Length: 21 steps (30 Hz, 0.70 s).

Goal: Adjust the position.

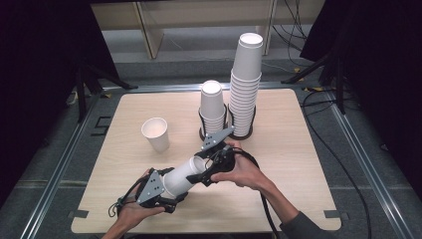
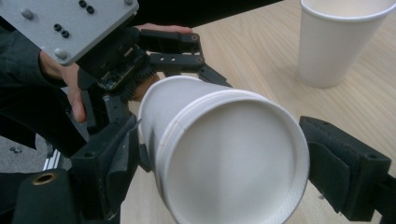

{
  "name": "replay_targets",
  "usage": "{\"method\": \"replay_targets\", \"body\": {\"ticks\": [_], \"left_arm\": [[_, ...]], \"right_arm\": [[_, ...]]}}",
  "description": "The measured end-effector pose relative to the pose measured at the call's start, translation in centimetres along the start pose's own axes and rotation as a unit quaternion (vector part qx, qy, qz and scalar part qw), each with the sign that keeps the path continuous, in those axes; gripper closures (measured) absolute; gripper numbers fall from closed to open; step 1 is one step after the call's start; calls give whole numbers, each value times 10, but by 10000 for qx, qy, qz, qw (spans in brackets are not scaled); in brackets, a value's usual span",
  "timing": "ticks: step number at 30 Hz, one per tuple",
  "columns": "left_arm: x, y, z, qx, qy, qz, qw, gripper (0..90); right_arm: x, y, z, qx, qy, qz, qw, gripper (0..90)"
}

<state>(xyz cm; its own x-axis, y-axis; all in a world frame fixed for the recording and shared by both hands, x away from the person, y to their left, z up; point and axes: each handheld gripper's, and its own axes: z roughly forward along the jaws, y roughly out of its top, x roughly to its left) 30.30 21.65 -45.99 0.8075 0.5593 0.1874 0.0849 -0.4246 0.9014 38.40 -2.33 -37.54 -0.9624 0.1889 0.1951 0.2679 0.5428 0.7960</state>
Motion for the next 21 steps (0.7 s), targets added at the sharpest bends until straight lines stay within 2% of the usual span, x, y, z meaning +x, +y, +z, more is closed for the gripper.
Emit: {"method": "replay_targets", "body": {"ticks": [7, 8, 9, 10, 11, 13, 14, 15, 17, 18, 21], "left_arm": [[-1, 0, 0, 93, -26, 146, 9998, 129], [-2, 0, 1, 84, -35, 144, 9999, 130], [-1, 0, 0, 120, -43, 172, 9998, 131], [-2, 0, 1, 92, -56, 144, 9998, 131], [-2, 0, 2, 90, -88, 166, 9998, 131], [-2, 0, 1, 148, -113, 203, 9996, 131], [-2, 1, 1, 182, -124, 232, 9995, 131], [-2, 1, 1, 203, -142, 241, 9994, 131], [-3, 0, 2, 154, -154, 275, 9994, 132], [-3, 1, 1, 233, -130, 313, 9992, 131], [-3, 1, 1, 268, -152, 345, 9989, 132]], "right_arm": [[2, 0, 2, 297, -72, -194, 9993, 158], [5, 0, 1, 381, -67, -66, 9992, 158], [5, 0, 1, 380, -80, -140, 9991, 158], [7, 0, 1, 469, -53, -81, 9989, 158], [6, 0, 2, 482, -47, -249, 9985, 158], [6, 0, 3, 544, -84, -367, 9978, 158], [6, 0, 3, 574, -70, -350, 9977, 159], [8, -1, 3, 638, -67, -164, 9978, 159], [7, -1, 5, 662, -40, -197, 9976, 160], [6, -1, 6, 646, -14, -351, 9973, 161], [6, -2, 8, 701, -2, -365, 9969, 164]]}}
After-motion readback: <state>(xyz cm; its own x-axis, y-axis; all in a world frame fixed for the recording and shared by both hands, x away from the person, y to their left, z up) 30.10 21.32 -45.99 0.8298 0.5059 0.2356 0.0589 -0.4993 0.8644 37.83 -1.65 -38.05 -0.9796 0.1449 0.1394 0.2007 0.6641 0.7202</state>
